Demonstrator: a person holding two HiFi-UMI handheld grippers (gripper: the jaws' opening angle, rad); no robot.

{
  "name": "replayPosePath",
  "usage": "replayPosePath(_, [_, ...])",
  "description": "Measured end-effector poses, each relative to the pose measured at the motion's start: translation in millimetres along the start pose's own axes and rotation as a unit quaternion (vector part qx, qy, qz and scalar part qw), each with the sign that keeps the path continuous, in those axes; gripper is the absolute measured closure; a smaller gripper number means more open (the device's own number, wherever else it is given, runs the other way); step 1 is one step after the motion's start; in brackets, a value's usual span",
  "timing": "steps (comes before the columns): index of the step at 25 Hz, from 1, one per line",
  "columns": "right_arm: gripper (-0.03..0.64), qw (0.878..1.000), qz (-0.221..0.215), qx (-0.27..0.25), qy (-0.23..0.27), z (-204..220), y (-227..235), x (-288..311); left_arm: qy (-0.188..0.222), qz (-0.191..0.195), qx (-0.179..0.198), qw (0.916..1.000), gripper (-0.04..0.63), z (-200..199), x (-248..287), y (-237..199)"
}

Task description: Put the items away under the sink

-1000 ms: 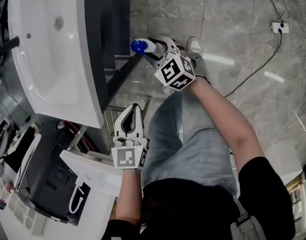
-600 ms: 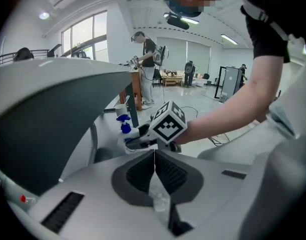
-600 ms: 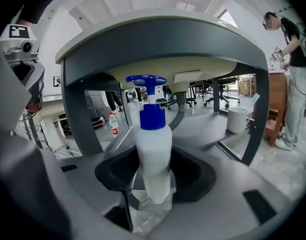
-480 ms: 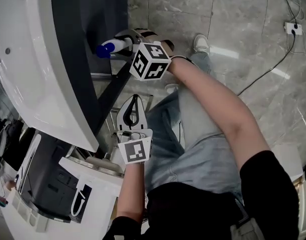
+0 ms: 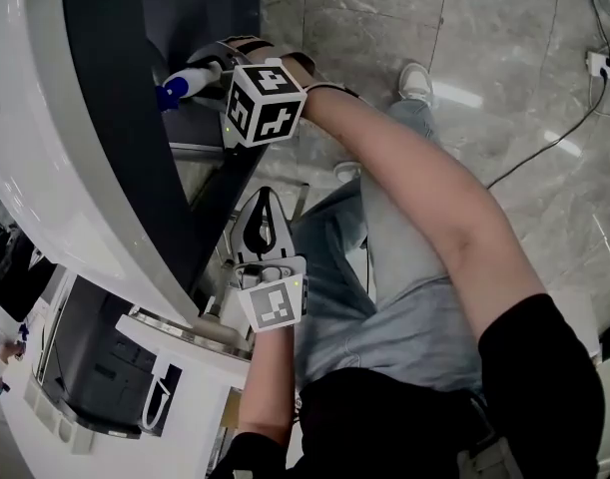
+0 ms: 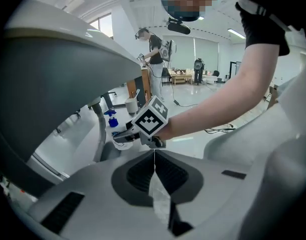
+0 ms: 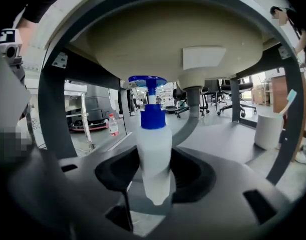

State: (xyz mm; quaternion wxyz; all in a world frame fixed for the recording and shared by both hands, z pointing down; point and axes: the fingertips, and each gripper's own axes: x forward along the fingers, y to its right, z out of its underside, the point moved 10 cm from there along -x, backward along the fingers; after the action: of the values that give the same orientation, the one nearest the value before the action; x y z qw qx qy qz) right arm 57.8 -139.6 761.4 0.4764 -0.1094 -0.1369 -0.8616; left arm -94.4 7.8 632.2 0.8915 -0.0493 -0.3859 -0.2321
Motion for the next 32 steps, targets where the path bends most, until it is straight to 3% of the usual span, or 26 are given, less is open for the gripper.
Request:
replayPosePath(12, [0.405,0.998,-0.041,-0.045,0.018,-2.2,-0.9,40.5,-0.003,-0.015,-0.020,0.9997,0.572,2.0,15.8,-11.4])
replayPosePath(20, [0.405,0.999,-0.040,-0.013,0.008,-3.5,-2.9,42.5,-0.007,-0.010,-0.029,0.9995,0.572,5.0,11.7,-12.8])
replayPosePath(24, [0.390,0.999,-0.034,0.022,0.006,-0.5,-6.8,25.8,-0.010,-0.005,-0.035,0.9993,0.572,6.7,1.1,-8.5])
replayPosePath(32, [0.390,0.999,-0.007,0.024,-0.044,9.2,-32.4,-35.2,-0.003,0.013,-0.041,0.9991,0.572,3.9,-27.9,5.5])
